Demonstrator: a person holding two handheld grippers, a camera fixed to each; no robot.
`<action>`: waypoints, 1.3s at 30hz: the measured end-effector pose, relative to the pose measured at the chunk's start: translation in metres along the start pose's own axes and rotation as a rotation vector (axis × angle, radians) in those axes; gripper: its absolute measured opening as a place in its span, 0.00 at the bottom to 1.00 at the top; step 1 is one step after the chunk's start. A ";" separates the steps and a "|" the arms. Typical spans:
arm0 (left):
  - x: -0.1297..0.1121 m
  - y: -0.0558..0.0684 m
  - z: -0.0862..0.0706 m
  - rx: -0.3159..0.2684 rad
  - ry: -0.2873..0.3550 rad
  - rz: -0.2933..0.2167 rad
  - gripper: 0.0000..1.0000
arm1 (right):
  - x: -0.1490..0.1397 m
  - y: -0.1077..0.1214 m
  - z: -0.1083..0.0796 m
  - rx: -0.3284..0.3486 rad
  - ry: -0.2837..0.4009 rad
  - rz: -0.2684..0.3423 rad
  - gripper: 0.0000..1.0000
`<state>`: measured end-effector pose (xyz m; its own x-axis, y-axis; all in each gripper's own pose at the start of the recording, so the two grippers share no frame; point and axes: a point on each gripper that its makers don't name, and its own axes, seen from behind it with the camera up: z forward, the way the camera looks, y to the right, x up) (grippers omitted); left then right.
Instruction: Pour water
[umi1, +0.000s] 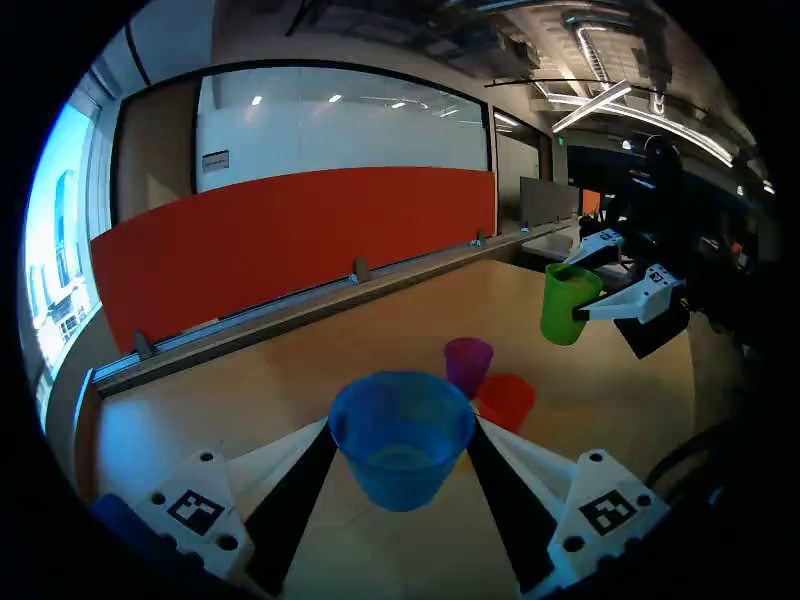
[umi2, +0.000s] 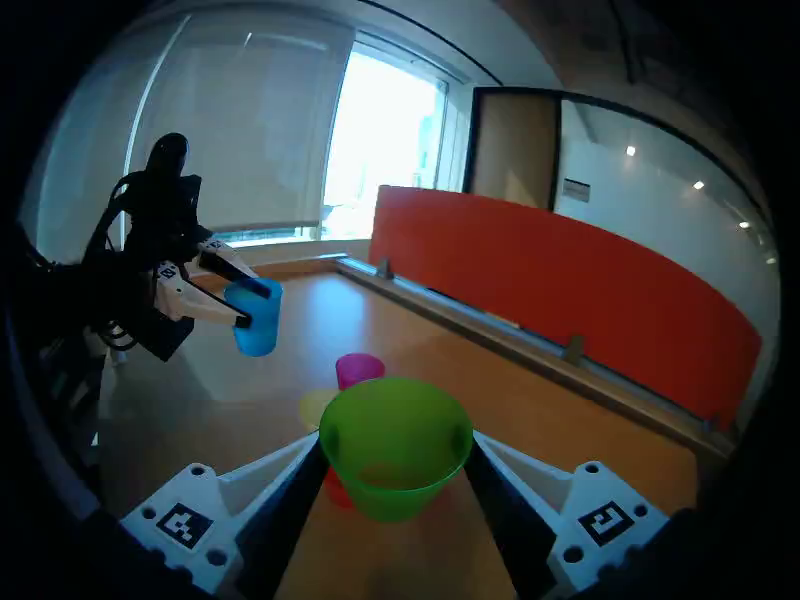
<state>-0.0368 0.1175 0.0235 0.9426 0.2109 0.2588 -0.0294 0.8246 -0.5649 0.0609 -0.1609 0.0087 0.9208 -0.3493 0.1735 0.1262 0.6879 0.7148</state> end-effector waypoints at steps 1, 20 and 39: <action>0.001 0.000 -0.001 0.001 0.004 0.002 0.88 | 0.001 -0.001 0.000 0.001 0.005 0.000 0.92; 0.027 0.002 -0.014 0.008 0.107 -0.008 0.88 | 0.037 -0.011 -0.001 -0.022 0.154 0.023 0.92; 0.050 0.008 -0.017 -0.009 0.223 -0.044 0.88 | 0.056 -0.015 0.006 -0.026 0.237 0.025 0.92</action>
<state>0.0160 0.1254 0.0187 0.9932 0.0527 0.1037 0.0150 0.8257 -0.5639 0.1082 -0.1946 0.0114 0.9843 -0.1750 0.0244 0.1094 0.7119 0.6937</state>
